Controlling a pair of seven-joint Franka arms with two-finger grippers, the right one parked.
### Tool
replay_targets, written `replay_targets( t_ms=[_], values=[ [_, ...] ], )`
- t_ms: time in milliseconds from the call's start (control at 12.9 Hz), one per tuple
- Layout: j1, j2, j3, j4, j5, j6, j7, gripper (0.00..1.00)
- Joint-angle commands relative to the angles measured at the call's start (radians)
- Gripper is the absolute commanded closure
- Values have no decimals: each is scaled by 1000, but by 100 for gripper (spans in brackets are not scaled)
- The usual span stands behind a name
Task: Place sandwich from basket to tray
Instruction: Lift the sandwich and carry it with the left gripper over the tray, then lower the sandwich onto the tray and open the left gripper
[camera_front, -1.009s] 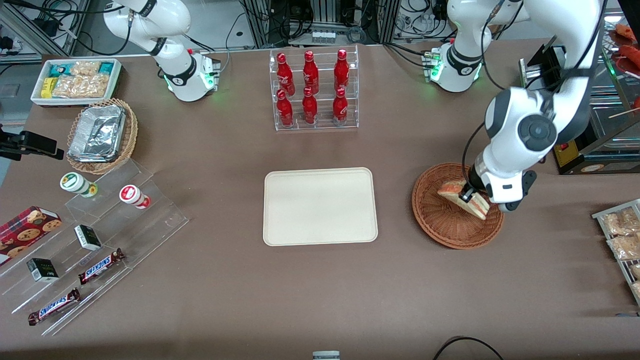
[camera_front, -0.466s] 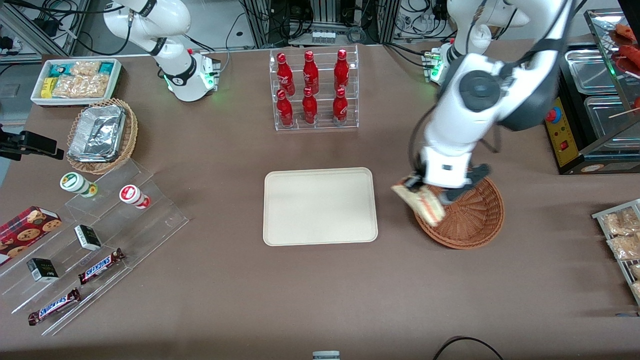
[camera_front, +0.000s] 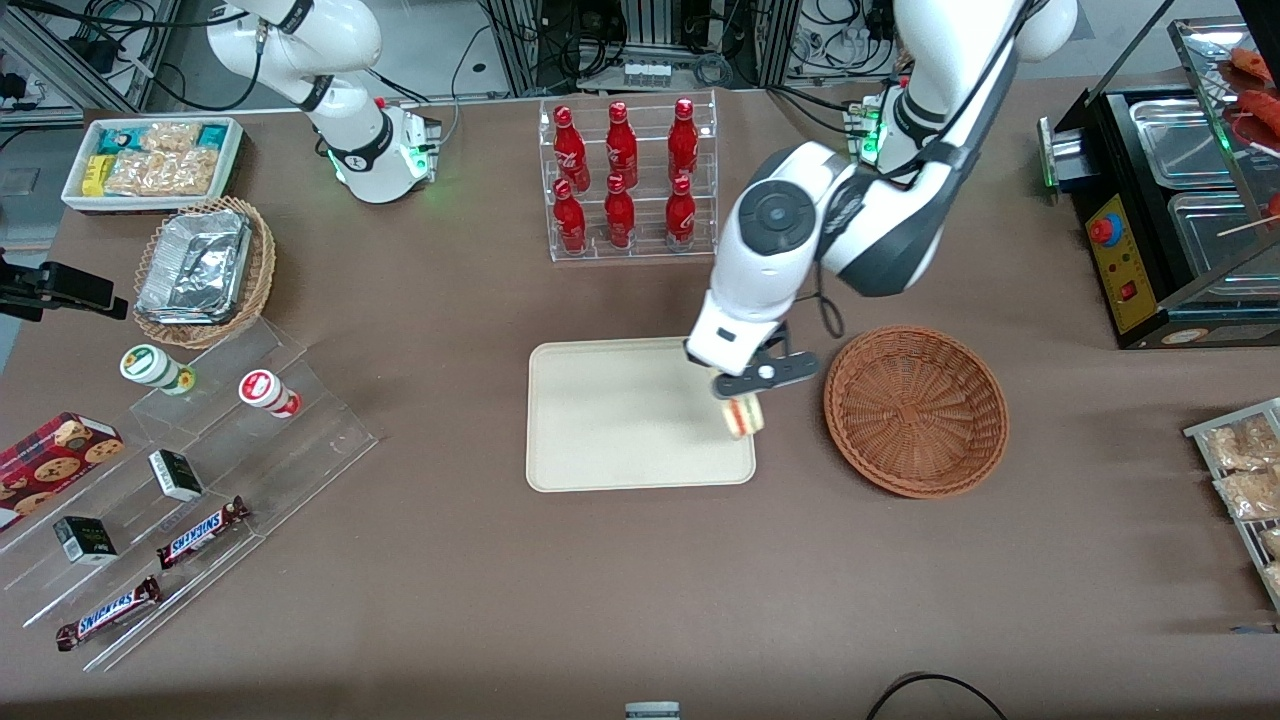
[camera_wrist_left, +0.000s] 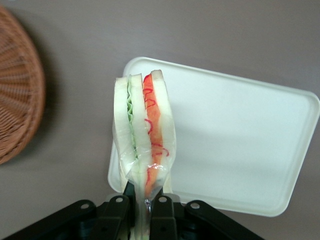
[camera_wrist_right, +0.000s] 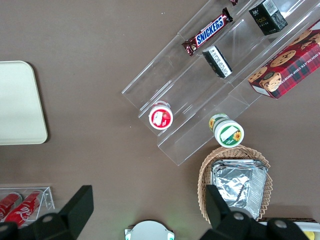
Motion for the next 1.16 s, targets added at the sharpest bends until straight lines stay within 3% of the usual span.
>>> replay_targets(
  t_ms=[0,310,698,1086],
  values=[
    [-40,66,9,50,3,53,41,100],
    [-82,127,-5,42,13,99,78,100],
    [-134,227,-2,50,18,302,75,100],
    [-140,281,-3,44,64,317,69,100]
  ],
)
